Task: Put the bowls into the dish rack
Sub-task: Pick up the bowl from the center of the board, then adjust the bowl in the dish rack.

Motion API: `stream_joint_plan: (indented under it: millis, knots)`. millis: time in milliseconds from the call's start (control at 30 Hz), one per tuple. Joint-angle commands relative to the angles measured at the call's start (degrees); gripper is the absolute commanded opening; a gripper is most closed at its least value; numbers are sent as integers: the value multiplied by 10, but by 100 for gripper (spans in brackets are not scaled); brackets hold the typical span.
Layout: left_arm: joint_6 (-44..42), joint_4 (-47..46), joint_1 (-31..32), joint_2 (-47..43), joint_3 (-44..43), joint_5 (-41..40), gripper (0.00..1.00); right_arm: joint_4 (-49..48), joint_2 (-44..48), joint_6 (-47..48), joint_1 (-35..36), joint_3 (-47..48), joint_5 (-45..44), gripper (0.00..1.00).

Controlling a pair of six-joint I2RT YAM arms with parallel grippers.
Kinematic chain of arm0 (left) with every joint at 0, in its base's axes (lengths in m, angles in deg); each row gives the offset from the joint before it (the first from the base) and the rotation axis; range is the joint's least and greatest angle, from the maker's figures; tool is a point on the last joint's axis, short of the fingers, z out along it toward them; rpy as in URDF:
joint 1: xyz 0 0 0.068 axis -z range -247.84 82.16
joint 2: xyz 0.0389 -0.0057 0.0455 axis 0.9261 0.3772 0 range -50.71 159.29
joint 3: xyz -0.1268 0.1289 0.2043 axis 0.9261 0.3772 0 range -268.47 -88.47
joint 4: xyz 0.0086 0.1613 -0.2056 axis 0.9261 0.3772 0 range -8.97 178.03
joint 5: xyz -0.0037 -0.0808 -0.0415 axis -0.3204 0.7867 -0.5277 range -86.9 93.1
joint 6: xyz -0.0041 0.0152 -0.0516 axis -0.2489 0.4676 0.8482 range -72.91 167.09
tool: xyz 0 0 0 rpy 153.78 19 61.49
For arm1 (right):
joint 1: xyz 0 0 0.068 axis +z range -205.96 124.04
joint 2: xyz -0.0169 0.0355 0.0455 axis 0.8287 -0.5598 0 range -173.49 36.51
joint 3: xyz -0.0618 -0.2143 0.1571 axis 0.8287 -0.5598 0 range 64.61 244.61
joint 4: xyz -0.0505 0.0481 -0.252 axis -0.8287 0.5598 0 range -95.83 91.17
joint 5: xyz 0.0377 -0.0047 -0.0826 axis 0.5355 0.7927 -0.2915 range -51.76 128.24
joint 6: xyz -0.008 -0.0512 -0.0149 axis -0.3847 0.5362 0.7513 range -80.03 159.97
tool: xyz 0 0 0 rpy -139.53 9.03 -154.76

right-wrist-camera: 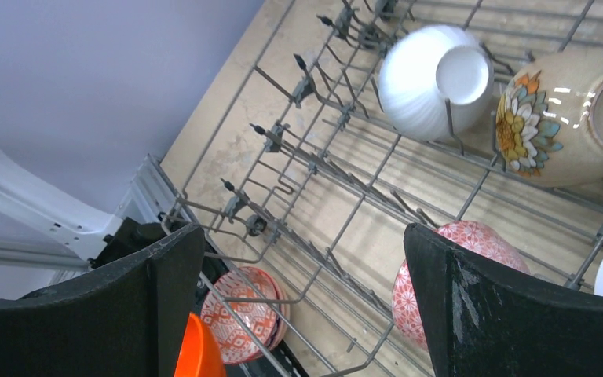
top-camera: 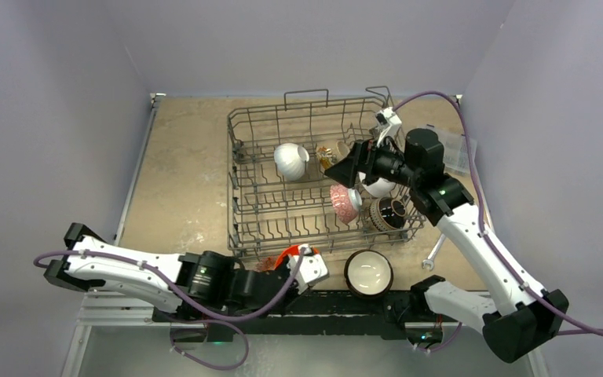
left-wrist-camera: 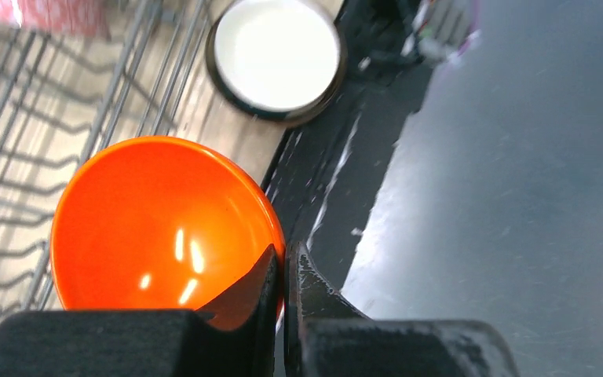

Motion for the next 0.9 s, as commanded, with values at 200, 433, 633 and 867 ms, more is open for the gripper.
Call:
stream_joint_plan:
  millis: [200,433,633,867]
  knots:
    - [-127,-275,-77,-85,-5,30,0,36,44,5,-3,89,-56,99]
    - [-95,-346,-275,-30,4,192,0,62,58,6,-3,114,-87,99]
    - [-14,-485,-383,11,41,254,0,74,67,10,-3,102,-108,99]
    - [178,-668,-448,42,112,259,0,77,72,11,-3,85,-122,99]
